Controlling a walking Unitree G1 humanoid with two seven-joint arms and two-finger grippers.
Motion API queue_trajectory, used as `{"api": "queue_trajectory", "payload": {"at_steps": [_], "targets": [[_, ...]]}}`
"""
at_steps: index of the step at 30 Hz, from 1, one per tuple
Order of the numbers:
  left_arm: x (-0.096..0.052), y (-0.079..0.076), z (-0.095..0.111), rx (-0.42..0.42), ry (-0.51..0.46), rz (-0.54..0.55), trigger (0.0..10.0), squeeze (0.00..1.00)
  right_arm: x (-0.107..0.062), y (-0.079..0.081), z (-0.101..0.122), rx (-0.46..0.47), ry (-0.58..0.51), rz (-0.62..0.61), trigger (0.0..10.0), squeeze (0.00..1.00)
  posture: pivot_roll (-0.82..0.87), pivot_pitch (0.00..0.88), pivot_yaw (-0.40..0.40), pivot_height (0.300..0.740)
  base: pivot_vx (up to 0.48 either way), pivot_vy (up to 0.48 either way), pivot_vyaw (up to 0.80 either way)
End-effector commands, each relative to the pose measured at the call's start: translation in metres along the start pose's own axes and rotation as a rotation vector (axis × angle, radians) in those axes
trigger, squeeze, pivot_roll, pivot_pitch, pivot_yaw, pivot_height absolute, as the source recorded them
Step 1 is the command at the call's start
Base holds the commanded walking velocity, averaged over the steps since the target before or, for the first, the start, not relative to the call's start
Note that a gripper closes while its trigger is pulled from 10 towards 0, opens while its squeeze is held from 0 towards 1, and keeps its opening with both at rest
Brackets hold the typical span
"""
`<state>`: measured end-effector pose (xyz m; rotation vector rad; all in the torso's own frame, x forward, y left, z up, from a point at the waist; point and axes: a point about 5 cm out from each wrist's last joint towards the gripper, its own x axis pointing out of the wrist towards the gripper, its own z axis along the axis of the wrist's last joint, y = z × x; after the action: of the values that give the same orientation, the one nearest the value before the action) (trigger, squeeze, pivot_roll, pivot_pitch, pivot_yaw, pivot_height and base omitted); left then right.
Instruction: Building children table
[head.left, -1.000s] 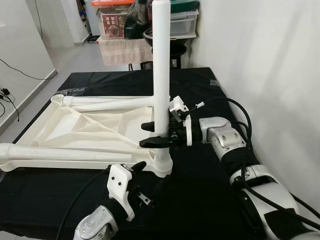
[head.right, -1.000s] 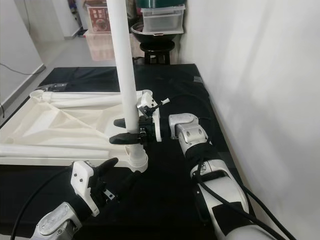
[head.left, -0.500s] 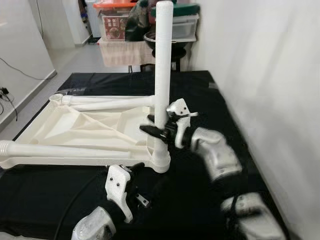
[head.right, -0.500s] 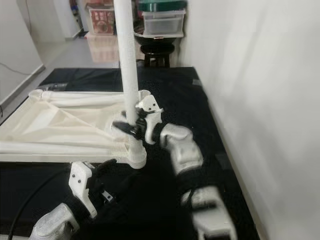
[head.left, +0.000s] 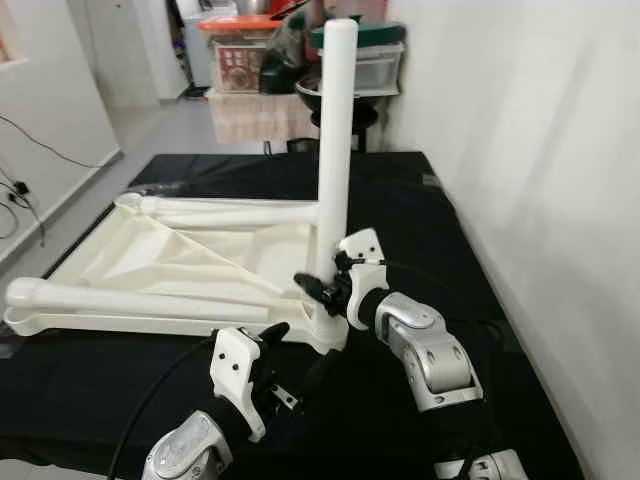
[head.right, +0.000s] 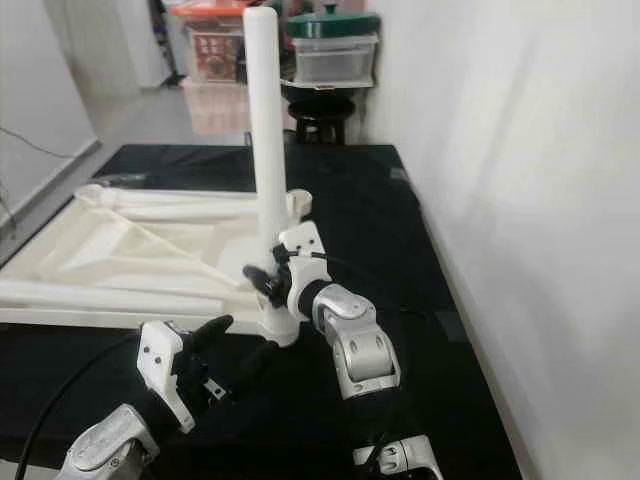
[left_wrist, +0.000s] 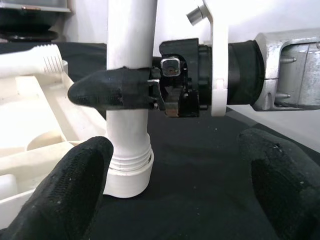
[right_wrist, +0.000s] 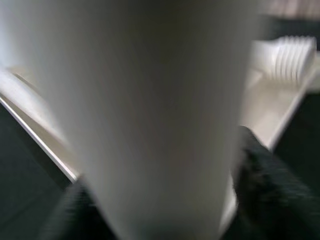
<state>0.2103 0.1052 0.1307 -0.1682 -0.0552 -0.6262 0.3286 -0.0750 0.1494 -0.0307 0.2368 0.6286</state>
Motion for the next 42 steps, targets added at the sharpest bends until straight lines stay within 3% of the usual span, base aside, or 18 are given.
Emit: {"api": "queue_trajectory", "payload": {"at_steps": [1, 4, 5, 6, 7, 8, 10, 11, 14, 19, 20, 27, 35, 37, 38, 40, 41, 42], "targets": [[0.000, 0.003, -0.001, -0.006, 0.005, 0.010, 10.0, 0.00, 0.006, -0.004, 0.016, -0.004, -0.030, 0.035, 10.0, 1.00, -0.06, 0.000, -0.001, 0.740, 0.000, 0.000, 0.00], [0.001, 0.003, -0.002, -0.006, 0.008, 0.004, 10.0, 0.00, 0.011, -0.011, 0.039, -0.048, -0.087, 0.209, 10.0, 1.00, -0.06, 0.000, 0.001, 0.740, 0.000, 0.000, 0.00], [0.001, 0.003, -0.002, -0.006, 0.008, 0.004, 10.0, 0.00, 0.011, -0.011, 0.039, -0.048, -0.087, 0.209, 10.0, 1.00, -0.06, 0.000, 0.001, 0.740, 0.000, 0.000, 0.00], [0.001, 0.003, -0.002, -0.007, 0.009, 0.003, 10.0, 0.00, 0.012, -0.014, 0.049, -0.095, -0.113, 0.291, 10.0, 0.00, -0.06, 0.000, 0.001, 0.740, 0.000, 0.000, 0.00], [0.001, 0.004, -0.003, -0.008, 0.010, 0.000, 10.0, 0.00, 0.011, -0.013, 0.062, -0.134, -0.128, 0.470, 10.0, 0.00, -0.06, 0.000, 0.002, 0.740, 0.000, 0.000, 0.00], [0.001, 0.004, -0.003, -0.008, 0.010, 0.000, 10.0, 0.00, 0.011, -0.013, 0.062, -0.134, -0.128, 0.470, 10.0, 0.00, -0.06, 0.000, 0.002, 0.740, 0.000, 0.000, 0.00], [0.002, 0.004, -0.003, -0.008, 0.011, -0.002, 10.0, 0.00, 0.010, -0.009, 0.065, -0.223, -0.120, 0.627, 10.0, 0.00, -0.05, 0.000, 0.001, 0.740, 0.000, 0.000, 0.00], [0.002, 0.004, -0.003, -0.008, 0.011, -0.002, 10.0, 0.00, 0.010, -0.009, 0.065, -0.223, -0.120, 0.627, 10.0, 0.00, -0.05, 0.000, 0.001, 0.740, 0.000, 0.000, 0.00], [0.002, 0.004, -0.003, -0.005, 0.013, -0.001, 10.0, 0.00, 0.008, -0.004, 0.062, -0.256, -0.065, 0.791, 10.0, 0.00, -0.04, 0.000, -0.001, 0.740, 0.000, 0.000, 0.00], [0.002, 0.004, -0.004, 0.000, 0.016, 0.001, 10.0, 0.00, 0.013, -0.001, 0.057, -0.285, 0.016, 0.874, 10.0, 0.00, -0.04, 0.000, -0.003, 0.740, 0.000, 0.000, 0.00], [0.002, 0.003, -0.004, 0.002, 0.018, 0.003, 10.0, 0.00, 0.016, -0.001, 0.056, -0.277, 0.030, 0.892, 0.0, 0.00, -0.03, 0.000, -0.006, 0.740, 0.000, 0.000, 0.00], [0.002, 0.002, -0.005, 0.003, 0.022, 0.005, 10.0, 0.00, 0.019, -0.003, 0.055, -0.265, 0.044, 0.917, 0.0, 0.00, -0.02, 0.000, -0.008, 0.740, 0.000, 0.000, 0.00], [0.002, 0.001, -0.005, -0.004, 0.019, 0.002, 10.0, 0.00, 0.019, -0.017, 0.049, -0.253, 0.030, 0.773, 0.0, 0.00, -0.03, 0.000, -0.011, 0.740, 0.000, 0.000, 0.00], [0.001, 0.000, -0.004, -0.006, 0.016, 0.002, 10.0, 0.00, 0.017, -0.022, 0.040, -0.206, 0.021, 0.642, 0.0, 0.00, -0.03, 0.000, -0.014, 0.740, 0.000, 0.000, 0.00], [0.001, 0.000, -0.004, -0.006, 0.016, 0.002, 10.0, 0.00, 0.017, -0.022, 0.040, -0.206, 0.021, 0.642, 0.0, 0.00, -0.03, 0.000, -0.014, 0.740, 0.000, 0.000, 0.00], [-0.001, 0.000, -0.003, -0.005, 0.013, 0.008, 10.0, 0.00, 0.019, -0.012, 0.014, -0.027, -0.004, 0.201, 0.0, 0.00, -0.03, 0.009, -0.038, 0.740, 0.000, 0.000, 0.00], [-0.002, 0.001, -0.003, -0.004, 0.013, 0.011, 10.0, 0.00, 0.010, 0.003, -0.006, 0.038, 0.008, 0.084, 0.0, 0.00, -0.04, 0.017, -0.012, 0.740, 0.000, 0.000, 0.00], [-0.002, 0.001, -0.003, -0.004, 0.013, 0.011, 10.0, 0.00, 0.010, 0.003, -0.006, 0.038, 0.008, 0.084, 0.0, 0.00, -0.04, 0.017, -0.012, 0.740, 0.000, 0.000, 0.00]]}}
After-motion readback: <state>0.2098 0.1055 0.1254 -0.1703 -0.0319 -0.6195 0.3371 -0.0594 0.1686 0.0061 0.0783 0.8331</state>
